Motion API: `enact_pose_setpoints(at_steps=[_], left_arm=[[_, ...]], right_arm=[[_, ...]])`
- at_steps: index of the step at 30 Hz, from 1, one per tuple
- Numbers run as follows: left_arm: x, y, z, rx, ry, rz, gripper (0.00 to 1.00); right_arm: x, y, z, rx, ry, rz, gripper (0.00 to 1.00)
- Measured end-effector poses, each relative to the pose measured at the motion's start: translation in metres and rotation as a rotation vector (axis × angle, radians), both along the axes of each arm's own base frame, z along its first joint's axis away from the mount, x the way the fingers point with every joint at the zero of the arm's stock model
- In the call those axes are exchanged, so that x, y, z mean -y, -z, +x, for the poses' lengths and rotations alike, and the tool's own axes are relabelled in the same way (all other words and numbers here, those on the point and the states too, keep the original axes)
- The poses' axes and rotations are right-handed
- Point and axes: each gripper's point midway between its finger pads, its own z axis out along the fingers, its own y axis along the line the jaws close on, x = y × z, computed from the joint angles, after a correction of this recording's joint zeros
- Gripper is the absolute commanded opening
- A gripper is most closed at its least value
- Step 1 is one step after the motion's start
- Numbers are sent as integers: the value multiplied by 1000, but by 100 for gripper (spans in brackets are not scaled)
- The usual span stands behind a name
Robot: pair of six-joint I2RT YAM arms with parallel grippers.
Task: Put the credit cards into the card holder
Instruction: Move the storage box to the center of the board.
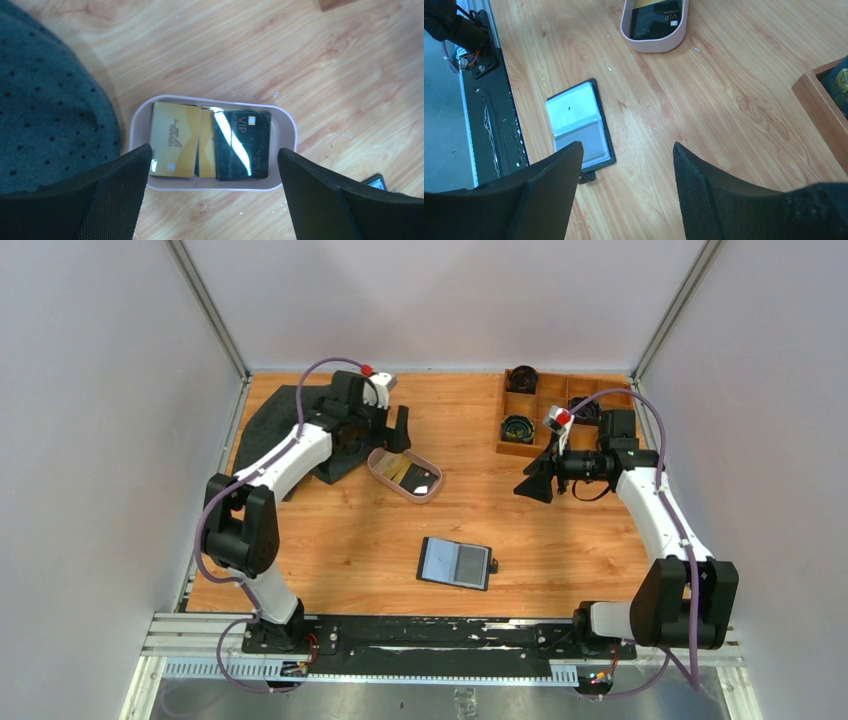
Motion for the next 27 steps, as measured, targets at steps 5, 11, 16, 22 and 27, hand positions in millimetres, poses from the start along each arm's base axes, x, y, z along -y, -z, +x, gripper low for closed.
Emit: enact_pose_setpoints(at_steps=[5, 11, 16, 22, 27], left_arm=[[-26, 6, 11, -46, -81, -91, 99], [-18, 9, 6, -32, -59, -45, 97], [-6, 13, 1, -31, -28, 44, 82], [4, 39, -4, -103, 4, 83, 76], [15, 71, -17, -202, 43, 92, 73]], right_arm=[[0, 1, 0, 0, 1, -1, 70], [1, 1, 0, 2, 1, -1, 70], [1, 4, -1, -1, 1, -3, 70], [2, 6, 0, -9, -1, -3, 70], [2, 7, 0, -9, -2, -4, 70]])
